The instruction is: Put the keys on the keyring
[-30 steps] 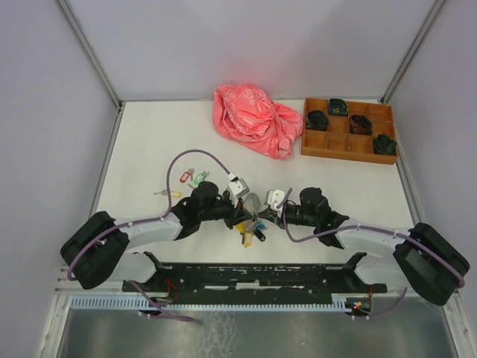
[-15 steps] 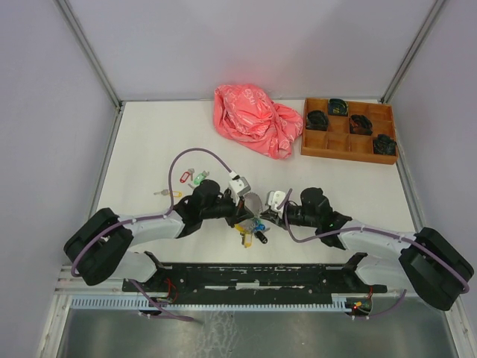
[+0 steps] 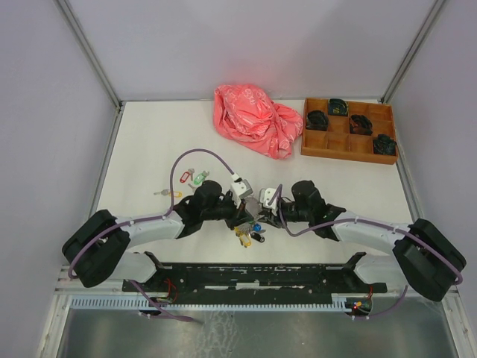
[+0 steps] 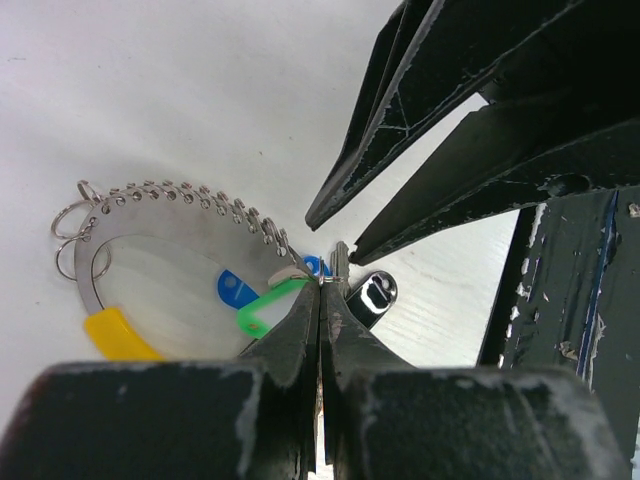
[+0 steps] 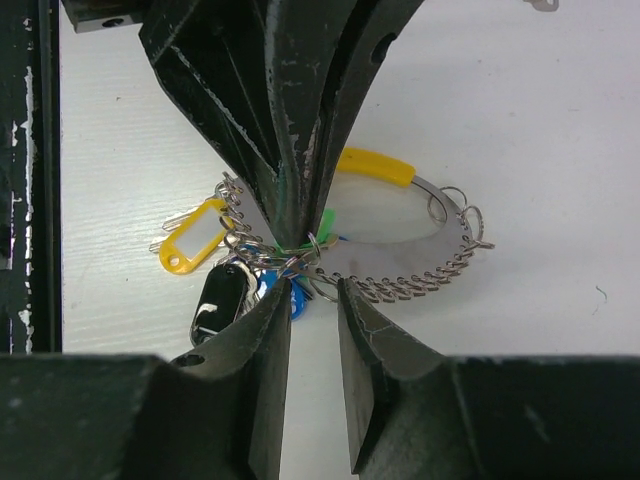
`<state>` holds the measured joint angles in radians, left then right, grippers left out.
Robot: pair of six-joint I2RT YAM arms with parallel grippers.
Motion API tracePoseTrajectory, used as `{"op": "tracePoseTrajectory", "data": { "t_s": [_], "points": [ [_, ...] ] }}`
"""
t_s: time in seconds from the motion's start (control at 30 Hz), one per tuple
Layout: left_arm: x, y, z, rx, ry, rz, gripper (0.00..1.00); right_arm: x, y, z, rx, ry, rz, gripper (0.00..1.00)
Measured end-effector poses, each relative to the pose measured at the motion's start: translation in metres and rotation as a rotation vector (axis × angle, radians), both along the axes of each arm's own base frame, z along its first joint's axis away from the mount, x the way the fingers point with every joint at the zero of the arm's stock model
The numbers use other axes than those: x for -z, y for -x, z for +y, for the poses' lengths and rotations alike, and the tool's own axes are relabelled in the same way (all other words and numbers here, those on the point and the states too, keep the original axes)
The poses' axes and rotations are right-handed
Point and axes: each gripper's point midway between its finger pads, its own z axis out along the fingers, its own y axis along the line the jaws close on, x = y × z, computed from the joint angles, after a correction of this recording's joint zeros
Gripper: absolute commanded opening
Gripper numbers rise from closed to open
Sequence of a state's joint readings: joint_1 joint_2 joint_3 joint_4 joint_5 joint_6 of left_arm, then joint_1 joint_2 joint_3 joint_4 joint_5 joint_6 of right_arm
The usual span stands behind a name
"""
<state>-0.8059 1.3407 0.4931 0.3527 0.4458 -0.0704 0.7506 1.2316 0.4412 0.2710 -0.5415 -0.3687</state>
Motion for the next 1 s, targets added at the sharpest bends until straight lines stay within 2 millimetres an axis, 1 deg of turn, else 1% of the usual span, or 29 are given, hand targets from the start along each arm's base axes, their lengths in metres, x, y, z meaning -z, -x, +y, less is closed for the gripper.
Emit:
{"op": "tracePoseTrajectory", "data": {
  "t_s": [0.13,0.3,0.63,0.83,1.0],
  "points": [
    [0.001,0.0,0.001,-0.003,-0.008,0.004,0.03,0.004,0.001,0.002,0.016,0.001,0.038,0.34],
    [0.001,-0.003,0.001,-0.02,-0.014,-0.003,0.03,0.001,0.002,0.006,0.056,-0.017,0.071,0.36],
    [-0.003,-0.006,0.0,-0.028,-0.011,-0.012,0.03,0.005,0.001,0.011,0.146,-0.046,0.098,0.35],
    [-0.004,-0.007,-0.001,-0.029,-0.01,-0.013,0.03,0.01,-0.003,0.012,0.184,-0.053,0.098,0.32],
    [-0.004,-0.007,-0.001,-0.029,-0.01,-0.013,0.03,0.017,-0.005,0.011,0.203,-0.046,0.097,0.24]
  ]
}}
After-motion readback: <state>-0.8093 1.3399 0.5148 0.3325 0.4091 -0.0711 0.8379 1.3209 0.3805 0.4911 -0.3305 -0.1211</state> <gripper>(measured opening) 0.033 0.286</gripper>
